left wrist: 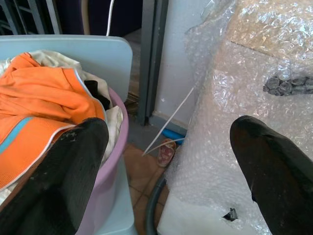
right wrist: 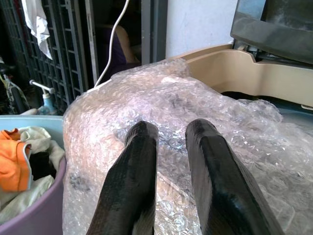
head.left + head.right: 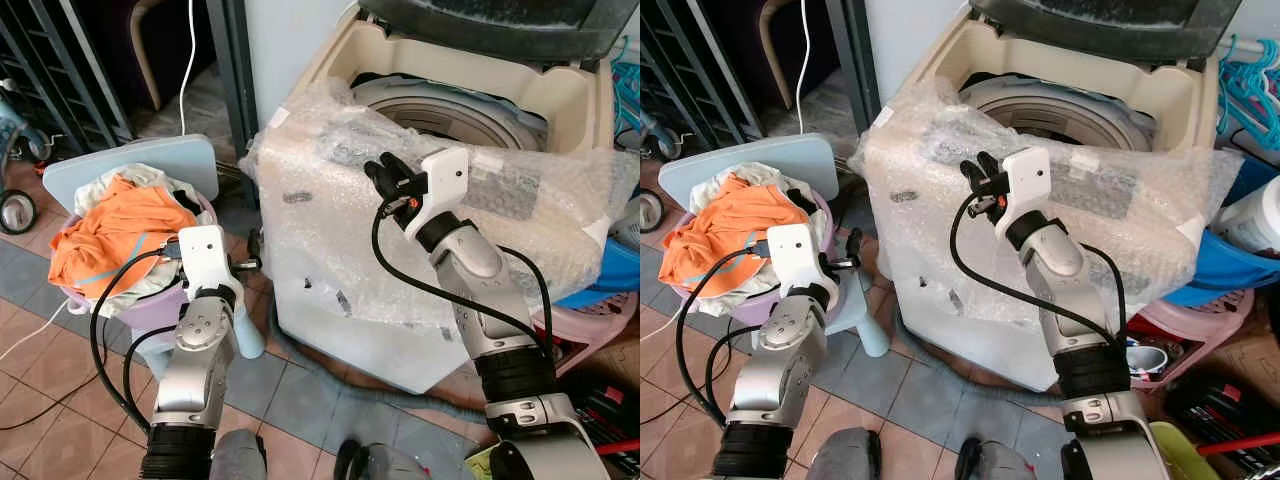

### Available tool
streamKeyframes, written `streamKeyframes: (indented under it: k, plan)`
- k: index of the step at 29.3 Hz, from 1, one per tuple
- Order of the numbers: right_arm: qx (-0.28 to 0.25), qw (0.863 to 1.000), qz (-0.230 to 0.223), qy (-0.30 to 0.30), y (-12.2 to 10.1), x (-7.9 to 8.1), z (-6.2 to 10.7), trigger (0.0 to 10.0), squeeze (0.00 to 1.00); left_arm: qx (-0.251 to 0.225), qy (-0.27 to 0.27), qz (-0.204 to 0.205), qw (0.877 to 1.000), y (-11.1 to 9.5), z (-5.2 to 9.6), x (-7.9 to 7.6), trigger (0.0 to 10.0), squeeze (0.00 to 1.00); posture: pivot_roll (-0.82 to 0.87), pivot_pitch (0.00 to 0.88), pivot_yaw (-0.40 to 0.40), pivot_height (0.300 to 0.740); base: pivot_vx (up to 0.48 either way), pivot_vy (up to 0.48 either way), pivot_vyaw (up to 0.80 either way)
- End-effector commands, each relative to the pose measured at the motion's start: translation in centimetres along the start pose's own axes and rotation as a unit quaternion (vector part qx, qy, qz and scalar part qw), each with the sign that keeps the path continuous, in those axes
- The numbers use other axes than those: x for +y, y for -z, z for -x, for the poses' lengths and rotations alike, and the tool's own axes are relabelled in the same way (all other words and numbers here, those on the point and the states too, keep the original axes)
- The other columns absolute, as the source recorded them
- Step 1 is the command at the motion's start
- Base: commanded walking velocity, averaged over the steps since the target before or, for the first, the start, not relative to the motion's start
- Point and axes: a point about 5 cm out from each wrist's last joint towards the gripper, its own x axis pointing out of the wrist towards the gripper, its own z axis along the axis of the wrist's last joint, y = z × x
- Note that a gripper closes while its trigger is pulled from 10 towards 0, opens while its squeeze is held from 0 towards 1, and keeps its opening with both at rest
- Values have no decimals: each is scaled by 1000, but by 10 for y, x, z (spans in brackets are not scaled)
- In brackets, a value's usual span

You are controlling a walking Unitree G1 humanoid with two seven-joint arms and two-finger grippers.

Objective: Clothes washing

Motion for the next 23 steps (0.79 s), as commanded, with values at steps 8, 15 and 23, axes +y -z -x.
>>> streamKeyframes:
  k: [8, 15, 23]
  plan:
    - [0, 996, 27, 87, 4, -12, 2, 10000, 1000, -6, -27, 11, 1000, 0, 3, 1, 10000, 0, 56, 76, -32, 740, 0, 480, 258]
    - [0, 995, 22, 93, 9, -8, 4, 10000, 1000, -10, -35, 6, 999, 0, 2, -1, 10000, 0, 54, 88, -29, 740, 0, 480, 800]
    - [4, 996, 14, 85, 13, -2, 5, 10000, 1000, -27, -43, -3, 999, -4, 1, 3, 10000, 0, 59, 89, -29, 740, 0, 60, 800]
